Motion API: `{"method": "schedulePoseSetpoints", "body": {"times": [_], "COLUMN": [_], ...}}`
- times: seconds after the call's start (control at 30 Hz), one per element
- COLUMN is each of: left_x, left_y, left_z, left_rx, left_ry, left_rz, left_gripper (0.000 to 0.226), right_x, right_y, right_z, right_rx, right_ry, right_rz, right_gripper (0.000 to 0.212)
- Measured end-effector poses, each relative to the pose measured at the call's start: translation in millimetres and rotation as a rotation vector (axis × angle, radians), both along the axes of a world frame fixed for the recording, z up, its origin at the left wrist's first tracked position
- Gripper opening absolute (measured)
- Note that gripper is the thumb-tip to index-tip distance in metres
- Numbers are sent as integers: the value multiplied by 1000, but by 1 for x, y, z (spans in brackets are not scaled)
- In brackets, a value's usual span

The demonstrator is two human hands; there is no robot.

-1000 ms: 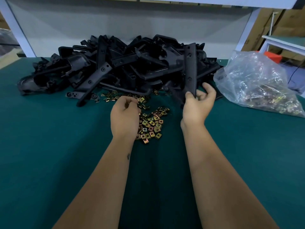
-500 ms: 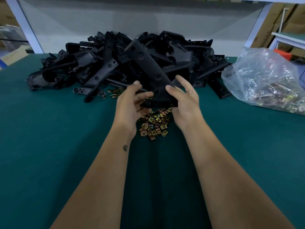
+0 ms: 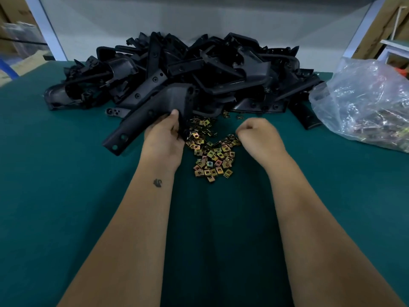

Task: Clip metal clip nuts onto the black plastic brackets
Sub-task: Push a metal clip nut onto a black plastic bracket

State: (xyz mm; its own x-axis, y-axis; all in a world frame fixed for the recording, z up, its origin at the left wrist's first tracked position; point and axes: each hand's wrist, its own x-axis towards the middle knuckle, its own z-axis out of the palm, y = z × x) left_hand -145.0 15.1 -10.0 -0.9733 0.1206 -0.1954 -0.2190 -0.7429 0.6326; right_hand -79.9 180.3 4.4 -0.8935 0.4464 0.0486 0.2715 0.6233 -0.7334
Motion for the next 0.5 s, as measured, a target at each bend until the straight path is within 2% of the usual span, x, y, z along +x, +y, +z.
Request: {"method": "schedulePoseSetpoints", "body": {"times": [0.1,0.17,0.33,0.5], "left_x": [1,2,10,19], "left_y": [0,2,7,9], "left_z": [-2,-4,2,8], "left_rx": [54,54,-7,13], "left_ry": [-34,-49,-11,13], "left_rz": [-18,-35,-88,-138], "left_gripper": [18,17,18,15], "right_x": [1,-2,-7,-11], "right_y": [-3,-9,-21,-21], "right_z": [3,0,-16,-23], "right_rx": [98,136,165,15], "right_ry": [-186,-189,53,230], "right_rz": [209,304,298,189], "right_gripper": [29,41,37,23]}}
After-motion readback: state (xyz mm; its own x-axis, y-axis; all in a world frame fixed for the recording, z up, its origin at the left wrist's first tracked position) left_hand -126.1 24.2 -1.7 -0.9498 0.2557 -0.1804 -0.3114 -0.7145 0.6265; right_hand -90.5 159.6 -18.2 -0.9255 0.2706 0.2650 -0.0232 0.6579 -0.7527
